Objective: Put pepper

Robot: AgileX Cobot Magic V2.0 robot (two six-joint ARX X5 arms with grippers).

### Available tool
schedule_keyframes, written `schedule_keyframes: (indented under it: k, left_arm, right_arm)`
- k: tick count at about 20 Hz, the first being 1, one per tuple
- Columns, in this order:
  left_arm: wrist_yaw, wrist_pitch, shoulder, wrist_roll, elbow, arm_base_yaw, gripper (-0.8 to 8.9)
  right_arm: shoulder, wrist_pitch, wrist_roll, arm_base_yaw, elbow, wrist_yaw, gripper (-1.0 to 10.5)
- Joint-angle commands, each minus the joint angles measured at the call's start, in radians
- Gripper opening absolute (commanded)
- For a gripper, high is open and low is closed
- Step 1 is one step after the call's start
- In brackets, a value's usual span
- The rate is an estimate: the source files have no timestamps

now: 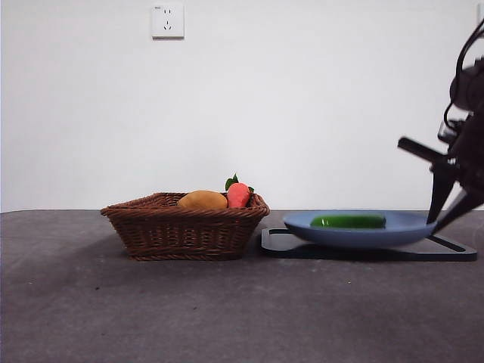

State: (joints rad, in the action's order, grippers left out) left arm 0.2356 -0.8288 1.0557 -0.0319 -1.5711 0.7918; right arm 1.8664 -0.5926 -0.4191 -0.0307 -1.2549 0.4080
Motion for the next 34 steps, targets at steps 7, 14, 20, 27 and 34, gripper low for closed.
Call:
schedule_keyframes:
  k: [7, 14, 20, 27, 34]
  left_arm:
    - [0.001, -0.057, -0.001, -0.023, -0.016, 0.005, 2.48]
    - [0.0, -0.109, -0.001, -0.021, -0.016, 0.005, 2.47]
    - [-0.047, -0.18, -0.001, -0.006, -0.016, 0.005, 2.45]
    - [-0.087, -0.201, 0.0, 0.032, -0.016, 0.005, 2.43]
    - [-0.106, -0.221, 0.0, 0.037, -0.016, 0.005, 0.07]
  right_arm:
    - [0.038, 0.032, 0.08, -0.002, -0.023, -0.002, 0.3]
    - [-0.056, 0.002, 0.098, -0.002, -0.024, -0.003, 1.9]
    - [-0.377, -0.297, 0.267, 0.026, -0.024, 0.01, 1.9]
    - [-0.79, -0.615, 0.353, 0.168, -0.023, 0.01, 1.9]
    - [-1.008, -0.687, 0.375, 0.269, -0.024, 0.011, 0.1]
